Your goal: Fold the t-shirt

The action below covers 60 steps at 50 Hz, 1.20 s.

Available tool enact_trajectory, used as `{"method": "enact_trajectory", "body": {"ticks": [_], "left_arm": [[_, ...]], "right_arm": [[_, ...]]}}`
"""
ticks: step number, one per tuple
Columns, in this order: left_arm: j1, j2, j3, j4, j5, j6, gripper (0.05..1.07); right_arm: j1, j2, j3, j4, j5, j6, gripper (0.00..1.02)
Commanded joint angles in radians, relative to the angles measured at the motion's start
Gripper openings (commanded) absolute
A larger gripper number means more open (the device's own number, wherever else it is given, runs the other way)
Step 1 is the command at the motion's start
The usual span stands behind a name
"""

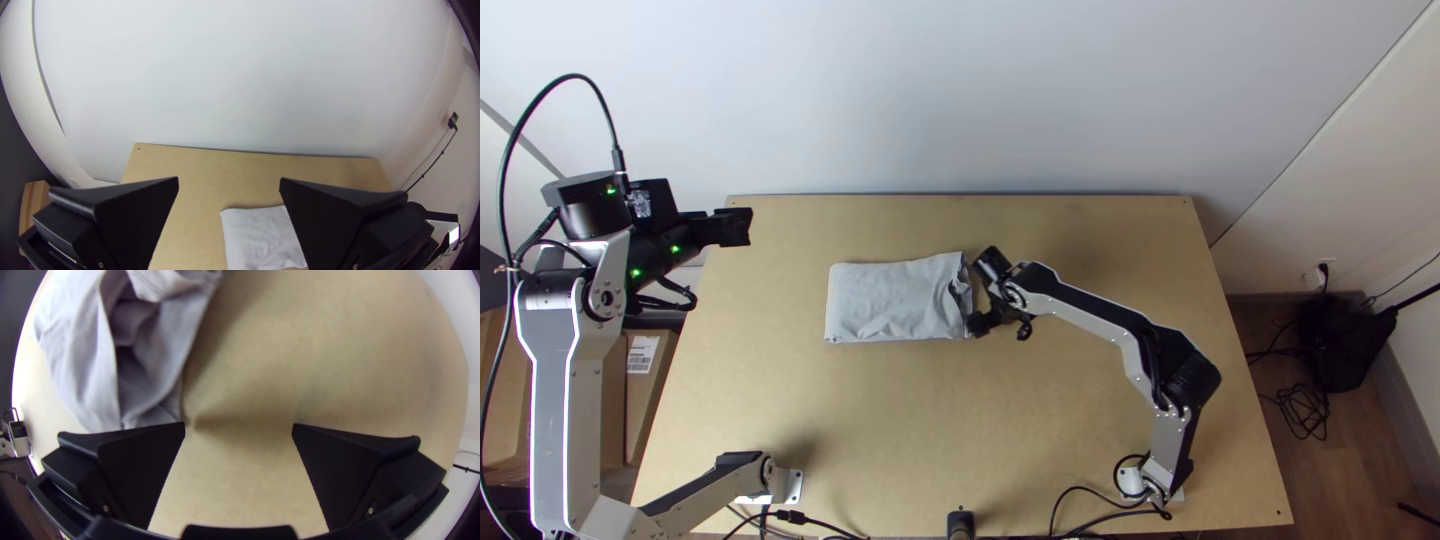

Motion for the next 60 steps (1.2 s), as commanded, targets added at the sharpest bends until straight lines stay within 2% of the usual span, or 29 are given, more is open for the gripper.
{"method": "enact_trajectory", "body": {"ticks": [1,5,11,15,17,25,28,35,40,52,60], "left_arm": [[0.035,-0.003,-0.017,0.014,0.037,0.022,1.02],[0.062,-0.003,-0.018,0.014,0.063,0.032,1.02],[0.069,-0.003,-0.021,0.012,0.066,0.034,1.02],[0.067,-0.009,-0.023,0.012,0.067,0.034,1.02],[0.067,-0.010,-0.020,0.012,0.067,0.034,1.02],[0.067,-0.009,-0.006,0.009,0.067,0.034,1.02],[0.069,-0.007,0.003,0.001,0.067,0.034,1.02],[0.070,0.003,0.034,-0.019,0.067,0.037,1.02],[0.081,0.019,0.071,-0.040,0.067,0.037,1.02],[0.108,0.051,0.120,-0.065,0.066,0.042,1.02],[0.113,0.055,0.121,-0.066,0.066,0.042,1.02]], "right_arm": [[-0.041,-0.066,-0.080,0.007,0.003,-0.011,0.99],[-0.055,-0.106,-0.053,0.010,0.003,0.002,0.99],[-0.077,-0.106,0.049,0.014,-0.006,0.075,0.98],[-0.096,-0.089,0.115,0.035,-0.066,0.124,0.98],[-0.109,-0.078,0.147,0.043,-0.107,0.161,0.99],[-0.149,-0.006,0.273,0.049,-0.386,0.295,0.99],[-0.156,0.032,0.316,0.049,-0.480,0.319,0.98],[-0.173,0.131,0.397,0.049,-0.627,0.354,0.98],[-0.178,0.206,0.446,0.049,-0.662,0.350,0.98],[-0.184,0.347,0.570,0.049,-0.662,0.334,0.98],[-0.156,0.422,0.636,0.041,-0.662,0.341,0.98]]}}
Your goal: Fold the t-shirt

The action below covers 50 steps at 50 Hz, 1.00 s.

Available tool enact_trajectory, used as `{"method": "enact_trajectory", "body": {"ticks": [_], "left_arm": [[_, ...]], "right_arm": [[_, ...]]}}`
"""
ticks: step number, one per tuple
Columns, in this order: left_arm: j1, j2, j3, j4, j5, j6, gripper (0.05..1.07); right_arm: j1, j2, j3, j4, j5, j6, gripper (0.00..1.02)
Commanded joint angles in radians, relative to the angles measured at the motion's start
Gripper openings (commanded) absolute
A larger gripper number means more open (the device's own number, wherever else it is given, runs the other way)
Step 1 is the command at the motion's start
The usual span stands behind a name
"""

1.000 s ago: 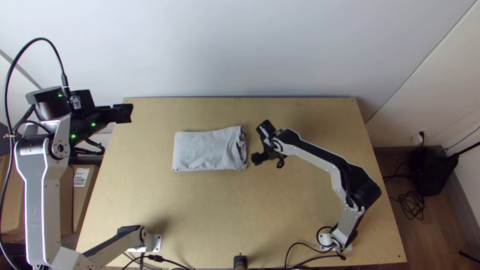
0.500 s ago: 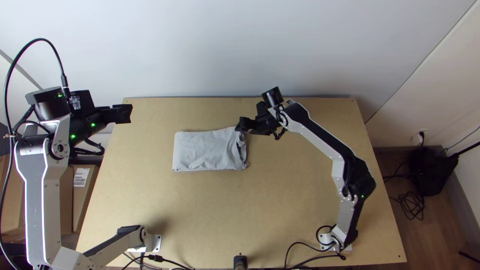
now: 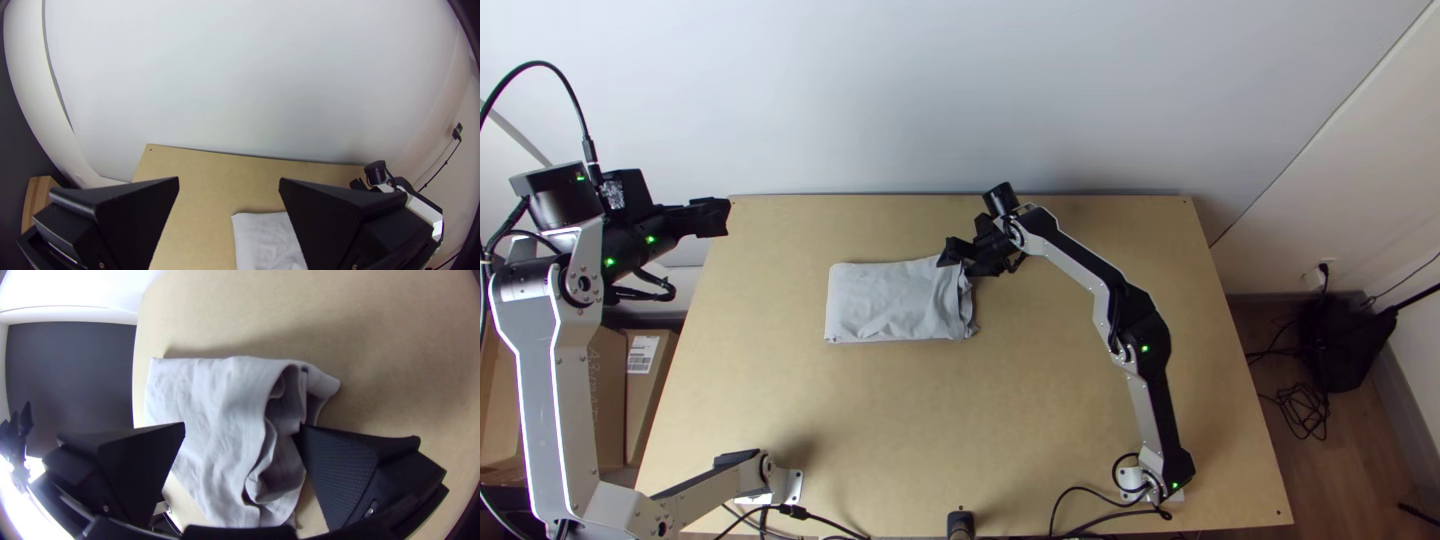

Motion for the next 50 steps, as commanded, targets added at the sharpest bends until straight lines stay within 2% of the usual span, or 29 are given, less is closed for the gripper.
{"method": "enact_trajectory", "body": {"ticks": [1,7,10,12,15,17,20,21,26,35,41,50], "left_arm": [[0.007,0.007,0.033,-0.009,0.014,0.015,1.02],[0.012,0.016,0.044,-0.009,0.014,0.015,1.02],[0.020,0.021,0.050,-0.009,0.014,0.015,1.02],[0.021,0.021,0.053,-0.009,0.014,0.015,1.02],[0.027,0.022,0.053,-0.009,0.014,0.020,1.02],[0.033,0.022,0.053,-0.010,0.014,0.023,1.02],[0.037,0.022,0.053,-0.013,0.014,0.029,1.02],[0.038,0.022,0.052,-0.013,0.014,0.030,1.02],[0.040,0.021,0.046,-0.013,0.014,0.035,1.02],[0.040,0.030,0.040,-0.004,0.015,0.036,1.02],[0.037,0.038,0.043,0.000,0.015,0.036,1.02],[0.037,0.042,0.044,0.002,0.015,0.043,1.02]], "right_arm": [[0.024,0.061,0.062,-0.014,-0.008,0.020,0.98],[0.055,0.109,0.091,-0.037,-0.028,0.032,0.98],[0.066,0.129,0.095,-0.043,-0.060,0.040,0.93],[0.070,0.138,0.099,-0.054,-0.064,0.040,0.85],[0.070,0.149,0.100,-0.062,-0.066,0.037,0.64],[0.069,0.150,0.097,-0.068,-0.066,0.034,0.43],[0.050,0.153,0.094,-0.080,-0.066,0.023,0.06],[0.043,0.153,0.088,-0.082,-0.066,0.015,0.02],[-0.005,0.112,0.019,-0.083,-0.068,-0.019,0.02],[-0.151,-0.016,-0.130,-0.082,-0.072,-0.114,0.02],[-0.289,-0.108,-0.227,-0.082,-0.074,-0.181,0.02],[-0.560,-0.189,-0.316,-0.086,-0.084,-0.316,0.02]]}}
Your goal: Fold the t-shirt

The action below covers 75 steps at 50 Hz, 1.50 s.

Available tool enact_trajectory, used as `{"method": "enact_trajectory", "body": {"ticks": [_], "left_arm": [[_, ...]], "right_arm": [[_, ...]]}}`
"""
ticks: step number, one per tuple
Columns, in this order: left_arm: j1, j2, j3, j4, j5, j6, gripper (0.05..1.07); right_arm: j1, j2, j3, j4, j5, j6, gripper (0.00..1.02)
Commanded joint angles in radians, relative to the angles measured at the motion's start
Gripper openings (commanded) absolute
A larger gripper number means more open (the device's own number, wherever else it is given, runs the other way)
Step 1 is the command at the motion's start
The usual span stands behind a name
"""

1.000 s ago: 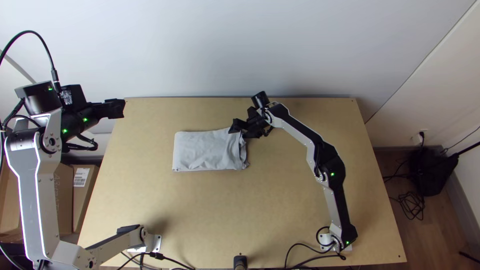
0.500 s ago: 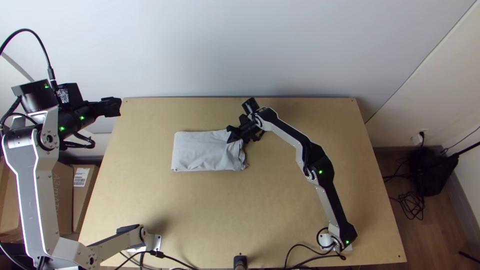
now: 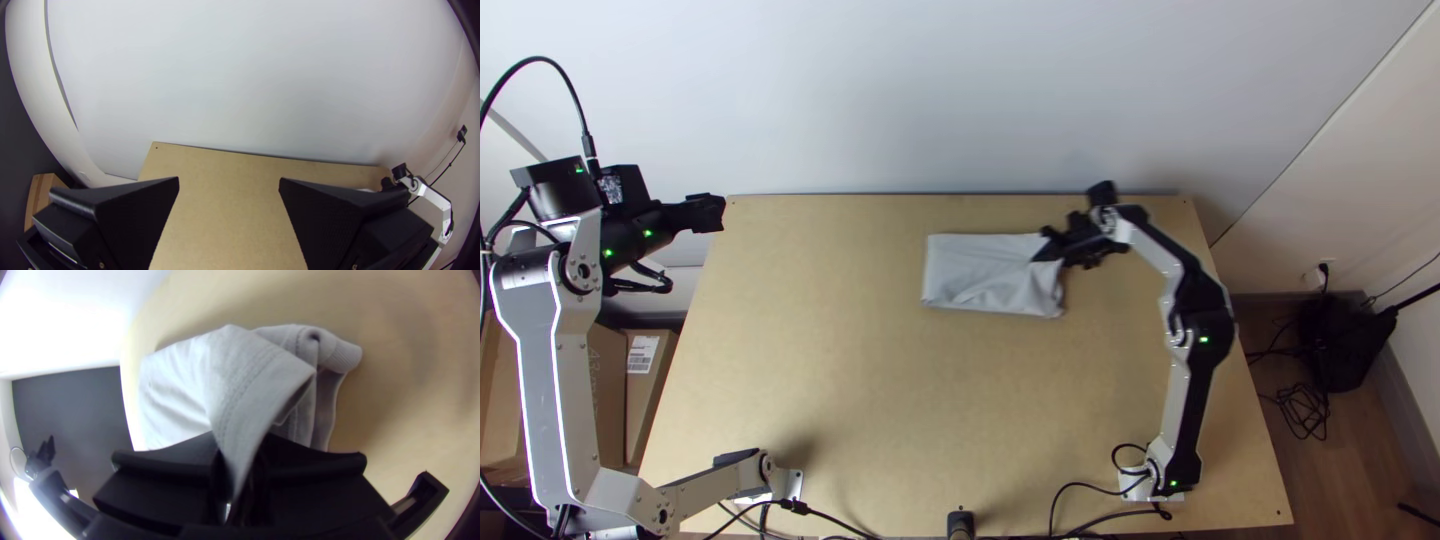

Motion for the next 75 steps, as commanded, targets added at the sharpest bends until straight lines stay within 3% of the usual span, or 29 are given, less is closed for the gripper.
{"method": "enact_trajectory", "body": {"ticks": [1,9,25,27,30,36,45,54,59,64,75], "left_arm": [[0.003,0.004,0.022,0.008,0.015,0.026,1.02],[0.005,0.006,0.019,0.008,0.015,0.030,1.02],[-0.014,0.009,0.025,0.006,0.015,0.030,1.02],[-0.014,0.007,0.025,0.006,0.015,0.030,1.02],[-0.014,0.004,0.023,0.003,0.015,0.030,1.02],[-0.014,-0.005,0.023,0.003,0.015,0.030,1.02],[-0.004,-0.020,0.025,0.013,0.015,0.023,1.02],[0.005,-0.063,0.006,0.105,0.003,0.003,1.02],[0.006,-0.096,-0.021,0.197,-0.017,0.001,1.02],[0.006,-0.138,-0.087,0.359,-0.154,0.003,1.02],[0.089,-0.281,-0.193,0.510,-0.172,-0.020,1.02]], "right_arm": [[-0.147,-0.069,-0.047,-0.017,0.003,-0.104,0.02],[-0.364,-0.028,0.000,-0.017,-0.012,-0.187,0.02],[-0.634,0.205,0.330,-0.097,-0.020,-0.185,0.03],[-0.652,0.235,0.389,-0.126,-0.020,-0.184,0.26],[-0.681,0.267,0.476,-0.187,-0.019,-0.191,1.00],[-0.736,0.245,0.528,-0.201,-0.014,-0.194,0.99],[-0.808,0.074,0.513,-0.083,0.181,-0.248,0.99],[-0.828,-0.207,0.494,0.035,0.276,-0.346,0.99],[-0.822,-0.373,0.494,0.114,0.285,-0.380,0.99],[-0.796,-0.529,0.493,0.166,0.296,-0.371,0.99],[-0.722,-0.910,0.353,0.293,0.304,-0.365,0.99]]}}
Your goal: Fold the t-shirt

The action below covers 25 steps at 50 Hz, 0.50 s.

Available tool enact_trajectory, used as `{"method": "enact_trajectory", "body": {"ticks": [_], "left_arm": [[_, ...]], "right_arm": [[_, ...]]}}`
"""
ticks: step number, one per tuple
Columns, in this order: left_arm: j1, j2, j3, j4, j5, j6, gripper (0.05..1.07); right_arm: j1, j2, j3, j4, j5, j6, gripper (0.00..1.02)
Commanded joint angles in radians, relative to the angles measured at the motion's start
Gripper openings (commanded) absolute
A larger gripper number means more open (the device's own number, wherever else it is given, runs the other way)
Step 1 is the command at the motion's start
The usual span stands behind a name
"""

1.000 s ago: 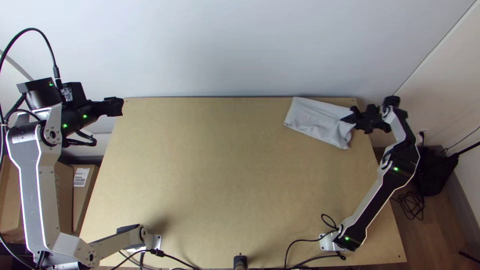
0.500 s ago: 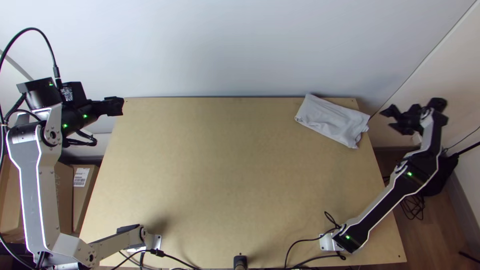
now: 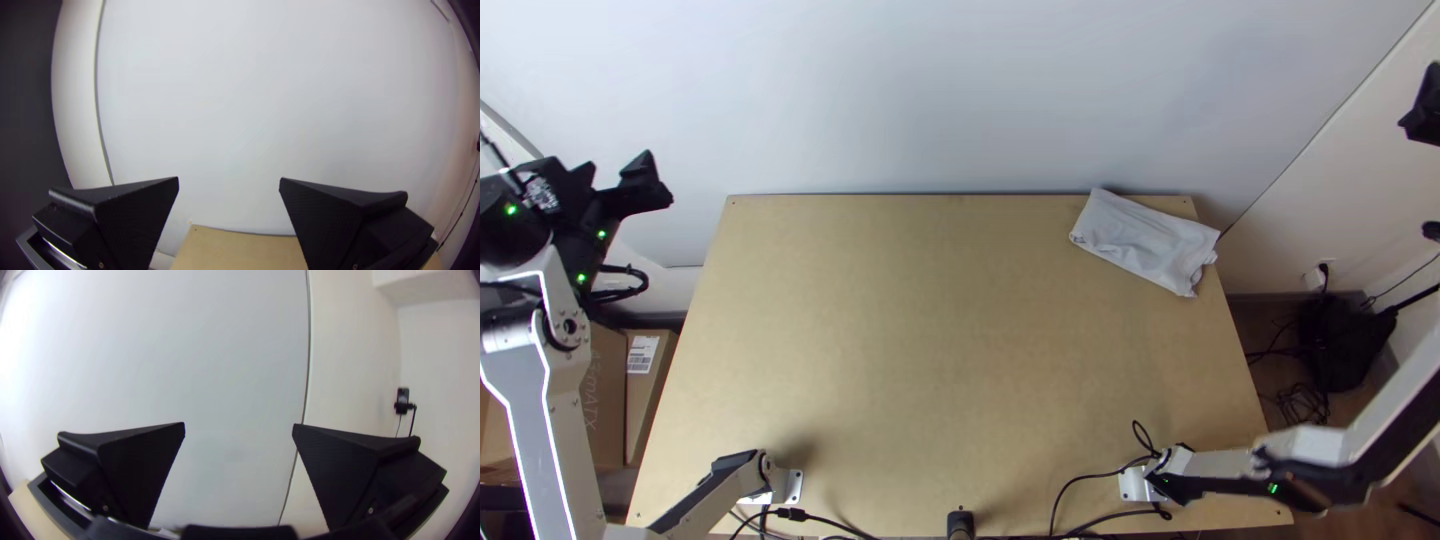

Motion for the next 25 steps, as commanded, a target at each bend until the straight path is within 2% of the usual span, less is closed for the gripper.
{"method": "enact_trajectory", "body": {"ticks": [1,5,9,12,14,16,25], "left_arm": [[0.048,-0.118,-0.088,0.105,-0.009,-0.030,1.02],[0.063,-0.237,-0.222,0.281,-0.038,-0.045,1.02],[0.063,-0.371,-0.384,0.472,-0.048,-0.042,1.02],[0.058,-0.449,-0.476,0.534,-0.048,-0.045,1.02],[0.054,-0.492,-0.524,0.544,-0.048,-0.045,1.02],[0.054,-0.530,-0.565,0.541,-0.048,-0.047,1.02],[0.051,-0.696,-0.794,0.611,-0.046,-0.068,1.02]], "right_arm": [[0.028,-0.186,-0.135,0.076,0.011,-0.004,0.99],[0.035,-0.367,-0.330,0.252,0.012,-0.003,0.99],[0.037,-0.581,-0.601,0.541,0.014,0.027,0.99],[0.035,-0.725,-0.813,0.782,0.024,0.062,0.99],[0.035,-0.814,-0.939,0.889,0.031,0.065,0.99],[0.032,-0.880,-1.029,0.934,0.034,0.065,0.99],[0.034,-1.113,-1.347,0.934,0.037,0.060,0.99]]}}
